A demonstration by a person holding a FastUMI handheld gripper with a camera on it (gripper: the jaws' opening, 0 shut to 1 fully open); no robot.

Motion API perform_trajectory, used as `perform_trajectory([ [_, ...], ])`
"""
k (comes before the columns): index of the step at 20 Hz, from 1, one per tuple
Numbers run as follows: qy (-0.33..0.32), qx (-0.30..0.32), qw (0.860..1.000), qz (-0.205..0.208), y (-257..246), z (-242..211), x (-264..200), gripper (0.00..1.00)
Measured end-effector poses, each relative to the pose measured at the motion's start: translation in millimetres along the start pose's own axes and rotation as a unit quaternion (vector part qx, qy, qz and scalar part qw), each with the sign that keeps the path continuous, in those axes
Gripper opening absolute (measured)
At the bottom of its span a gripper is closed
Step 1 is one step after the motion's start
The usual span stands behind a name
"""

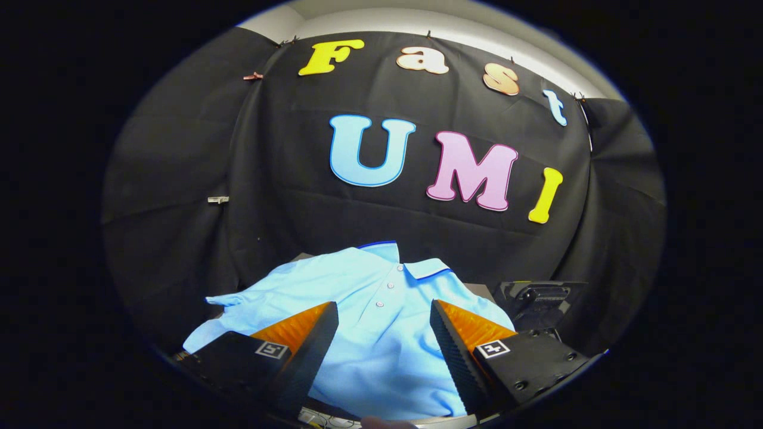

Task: Put the clothes into the washing machine and then close the washing machine lid.

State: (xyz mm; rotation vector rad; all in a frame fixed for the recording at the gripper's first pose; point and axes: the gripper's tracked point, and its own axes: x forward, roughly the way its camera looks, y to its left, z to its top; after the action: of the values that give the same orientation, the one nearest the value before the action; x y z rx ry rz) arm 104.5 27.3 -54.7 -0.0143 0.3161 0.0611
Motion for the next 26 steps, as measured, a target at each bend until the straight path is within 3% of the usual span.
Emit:
perform_trajectory([
  [7,0.119,-0.010,0.993,0.007,5,-40,35,0.99],
  [11,0.154,0.039,0.987,-0.003,1,-49,53,0.98],
  [12,0.184,0.059,0.981,0.009,7,-64,57,0.98],
  [14,0.177,0.065,0.982,0.026,11,-59,58,1.00],
  [16,0.176,0.043,0.982,0.058,18,-59,60,0.90],
  [18,0.173,0.012,0.979,0.108,31,-55,60,0.51],
  [20,0.178,0.010,0.977,0.117,31,-56,60,0.12],
  [23,0.183,0.009,0.976,0.116,28,-52,57,0.12],
  [26,0.142,-0.008,0.983,0.119,30,-32,48,0.12],
])
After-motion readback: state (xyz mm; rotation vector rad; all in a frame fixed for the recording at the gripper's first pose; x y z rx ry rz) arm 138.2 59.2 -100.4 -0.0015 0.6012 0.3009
